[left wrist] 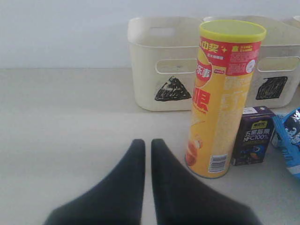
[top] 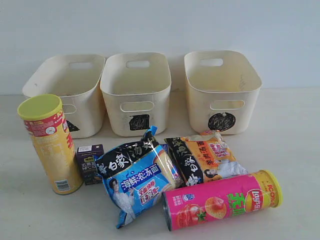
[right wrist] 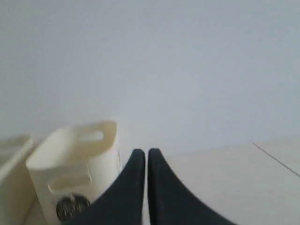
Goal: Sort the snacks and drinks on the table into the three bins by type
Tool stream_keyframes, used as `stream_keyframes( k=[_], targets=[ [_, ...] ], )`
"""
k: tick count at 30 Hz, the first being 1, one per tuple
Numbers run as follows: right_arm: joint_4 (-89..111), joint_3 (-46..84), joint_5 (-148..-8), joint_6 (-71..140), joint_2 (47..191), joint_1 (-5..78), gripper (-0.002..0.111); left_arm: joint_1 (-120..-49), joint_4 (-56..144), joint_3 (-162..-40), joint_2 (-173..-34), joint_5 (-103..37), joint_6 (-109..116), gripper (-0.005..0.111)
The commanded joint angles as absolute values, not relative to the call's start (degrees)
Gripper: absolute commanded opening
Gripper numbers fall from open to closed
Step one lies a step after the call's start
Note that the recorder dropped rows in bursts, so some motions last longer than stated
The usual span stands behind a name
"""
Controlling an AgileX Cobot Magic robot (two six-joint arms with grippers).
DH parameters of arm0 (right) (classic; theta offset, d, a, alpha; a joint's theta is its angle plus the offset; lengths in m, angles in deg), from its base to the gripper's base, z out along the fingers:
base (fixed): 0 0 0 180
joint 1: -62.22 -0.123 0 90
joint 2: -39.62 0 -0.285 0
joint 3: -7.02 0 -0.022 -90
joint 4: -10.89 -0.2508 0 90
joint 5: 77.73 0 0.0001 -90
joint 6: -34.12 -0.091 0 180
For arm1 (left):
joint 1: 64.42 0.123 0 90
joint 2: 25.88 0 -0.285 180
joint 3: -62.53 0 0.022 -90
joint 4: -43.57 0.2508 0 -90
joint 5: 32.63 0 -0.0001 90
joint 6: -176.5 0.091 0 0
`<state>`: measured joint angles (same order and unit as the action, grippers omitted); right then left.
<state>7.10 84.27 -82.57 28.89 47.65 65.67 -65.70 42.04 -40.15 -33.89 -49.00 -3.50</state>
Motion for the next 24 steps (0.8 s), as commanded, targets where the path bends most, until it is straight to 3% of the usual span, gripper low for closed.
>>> stream_keyframes(
  k=[1, 8, 15, 24],
  targets=[
    [6.1, 84.2, -92.7, 25.6, 47.4, 65.7, 0.000, -65.6, 41.9, -40.3, -33.7, -48.6, -4.0, 0.004],
    [6.9, 71.6, -92.6, 25.6, 59.8, 65.7, 0.000, -65.6, 41.9, -40.3, -33.7, -48.6, -4.0, 0.004],
    [10.5, 56.0, -92.0, 25.6, 82.4, 65.7, 0.000, -65.6, 41.9, -40.3, -33.7, -48.6, -4.0, 0.004],
    [15.3, 41.2, -78.7, 26.6, 100.6, 65.7, 0.000, -65.6, 41.9, -40.3, -33.7, -48.6, -4.0, 0.004]
  ],
)
